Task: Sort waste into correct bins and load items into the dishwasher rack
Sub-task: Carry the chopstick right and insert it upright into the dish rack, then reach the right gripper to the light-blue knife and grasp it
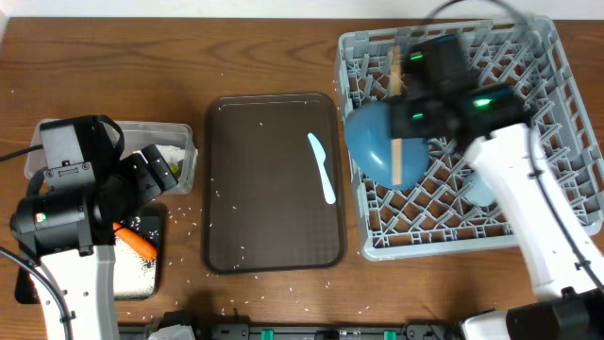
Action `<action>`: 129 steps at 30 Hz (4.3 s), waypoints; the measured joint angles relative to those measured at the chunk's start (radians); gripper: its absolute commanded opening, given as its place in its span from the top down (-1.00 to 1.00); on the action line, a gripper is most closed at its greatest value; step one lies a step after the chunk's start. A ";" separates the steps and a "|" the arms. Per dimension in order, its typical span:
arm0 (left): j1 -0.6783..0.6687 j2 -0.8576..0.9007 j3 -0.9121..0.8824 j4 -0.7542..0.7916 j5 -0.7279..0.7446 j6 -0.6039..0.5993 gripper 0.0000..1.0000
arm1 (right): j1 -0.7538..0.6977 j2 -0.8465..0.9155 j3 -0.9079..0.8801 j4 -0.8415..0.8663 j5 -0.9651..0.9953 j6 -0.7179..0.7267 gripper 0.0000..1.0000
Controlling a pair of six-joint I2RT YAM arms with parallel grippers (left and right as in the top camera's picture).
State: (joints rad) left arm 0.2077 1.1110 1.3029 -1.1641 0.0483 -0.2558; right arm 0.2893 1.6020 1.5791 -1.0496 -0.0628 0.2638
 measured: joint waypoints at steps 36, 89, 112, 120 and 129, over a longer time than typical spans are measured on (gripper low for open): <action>0.000 0.000 0.000 0.000 0.000 0.000 -0.96 | -0.133 0.185 0.001 0.015 -0.100 -0.283 0.15; 0.000 0.002 0.000 0.000 0.000 0.000 -0.96 | 0.401 0.587 0.024 0.248 0.188 0.264 0.63; 0.000 0.002 0.000 0.000 0.000 0.000 -0.95 | 0.401 0.505 0.045 0.246 0.184 0.131 0.97; 0.000 0.002 0.000 0.000 0.000 0.000 -0.96 | 0.401 0.267 0.050 0.254 0.175 0.082 0.76; 0.000 0.002 0.000 0.000 0.000 0.000 -0.96 | 0.404 0.366 0.056 0.227 0.166 0.037 0.24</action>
State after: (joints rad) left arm 0.2077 1.1130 1.3029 -1.1637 0.0483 -0.2558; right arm 0.6933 1.9682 1.6352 -0.8223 0.1036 0.3004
